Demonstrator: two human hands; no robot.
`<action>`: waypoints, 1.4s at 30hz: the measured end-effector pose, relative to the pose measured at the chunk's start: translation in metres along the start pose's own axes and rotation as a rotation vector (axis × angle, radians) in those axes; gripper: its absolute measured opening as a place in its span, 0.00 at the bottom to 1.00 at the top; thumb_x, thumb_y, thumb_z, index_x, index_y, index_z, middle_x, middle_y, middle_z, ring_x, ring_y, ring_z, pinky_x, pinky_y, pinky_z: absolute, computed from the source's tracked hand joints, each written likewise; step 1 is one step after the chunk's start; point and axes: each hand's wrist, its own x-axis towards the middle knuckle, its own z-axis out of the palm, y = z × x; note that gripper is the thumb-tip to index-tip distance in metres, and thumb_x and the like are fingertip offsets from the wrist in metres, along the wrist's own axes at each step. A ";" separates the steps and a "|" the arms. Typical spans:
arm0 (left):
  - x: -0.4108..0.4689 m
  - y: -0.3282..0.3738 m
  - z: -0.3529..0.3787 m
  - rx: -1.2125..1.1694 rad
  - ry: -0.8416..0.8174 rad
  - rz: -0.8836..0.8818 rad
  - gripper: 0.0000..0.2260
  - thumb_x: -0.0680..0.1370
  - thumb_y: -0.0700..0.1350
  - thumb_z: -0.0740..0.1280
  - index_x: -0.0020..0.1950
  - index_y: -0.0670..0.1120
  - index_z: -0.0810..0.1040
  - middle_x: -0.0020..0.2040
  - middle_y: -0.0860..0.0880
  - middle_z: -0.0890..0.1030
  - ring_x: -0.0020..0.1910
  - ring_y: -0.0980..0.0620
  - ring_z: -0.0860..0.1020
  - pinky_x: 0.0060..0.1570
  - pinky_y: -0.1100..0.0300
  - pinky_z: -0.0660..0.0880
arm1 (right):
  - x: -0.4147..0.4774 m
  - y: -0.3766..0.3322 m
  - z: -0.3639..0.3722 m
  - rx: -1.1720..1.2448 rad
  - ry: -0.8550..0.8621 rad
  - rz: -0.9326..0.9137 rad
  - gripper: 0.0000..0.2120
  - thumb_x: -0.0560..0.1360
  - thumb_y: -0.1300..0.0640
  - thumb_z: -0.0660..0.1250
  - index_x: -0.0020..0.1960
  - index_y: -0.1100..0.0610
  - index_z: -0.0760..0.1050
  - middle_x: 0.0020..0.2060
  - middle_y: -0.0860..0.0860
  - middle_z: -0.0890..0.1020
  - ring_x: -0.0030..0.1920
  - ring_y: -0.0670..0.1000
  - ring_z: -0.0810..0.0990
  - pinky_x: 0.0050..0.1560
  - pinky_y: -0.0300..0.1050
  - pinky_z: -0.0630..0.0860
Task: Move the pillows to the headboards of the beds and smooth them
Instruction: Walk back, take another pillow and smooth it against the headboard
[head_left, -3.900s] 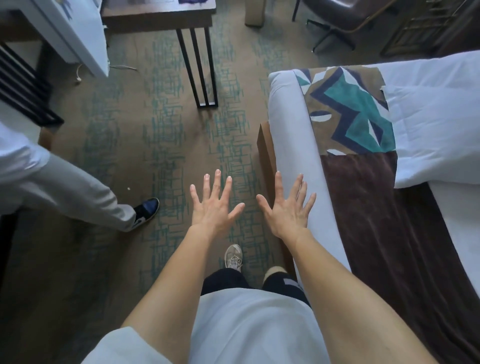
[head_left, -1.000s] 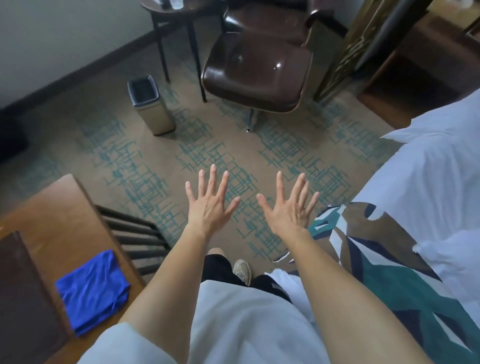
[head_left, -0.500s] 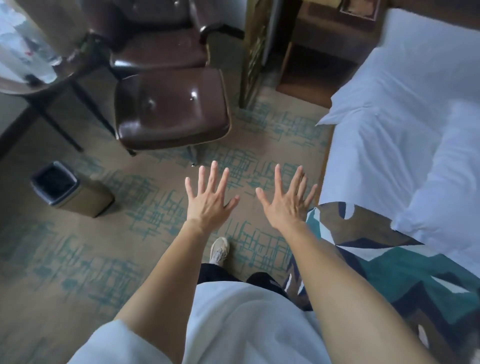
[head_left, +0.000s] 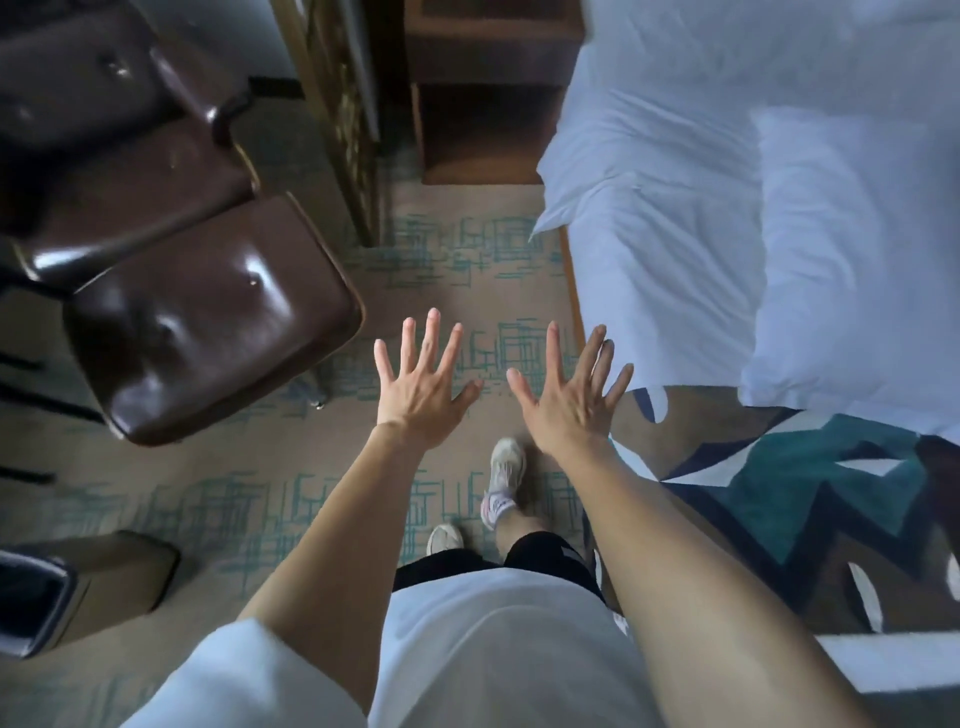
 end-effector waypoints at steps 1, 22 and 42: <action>0.016 0.006 -0.002 0.006 -0.005 0.023 0.36 0.82 0.69 0.47 0.84 0.54 0.40 0.83 0.49 0.34 0.82 0.41 0.35 0.76 0.32 0.39 | 0.012 0.004 0.000 0.003 0.002 0.014 0.39 0.78 0.26 0.39 0.81 0.43 0.31 0.80 0.64 0.34 0.82 0.64 0.37 0.77 0.70 0.34; 0.341 0.182 -0.083 0.169 -0.071 0.337 0.35 0.82 0.69 0.44 0.83 0.55 0.36 0.83 0.49 0.34 0.82 0.41 0.35 0.77 0.32 0.38 | 0.273 0.157 -0.085 0.164 0.017 0.414 0.39 0.78 0.27 0.38 0.81 0.43 0.30 0.80 0.63 0.34 0.82 0.63 0.38 0.77 0.69 0.34; 0.631 0.344 -0.116 0.421 -0.133 1.088 0.35 0.80 0.69 0.40 0.84 0.54 0.43 0.84 0.47 0.40 0.83 0.40 0.44 0.77 0.31 0.43 | 0.429 0.236 -0.120 0.483 0.106 1.252 0.39 0.79 0.27 0.41 0.82 0.43 0.32 0.81 0.63 0.35 0.82 0.63 0.38 0.77 0.69 0.35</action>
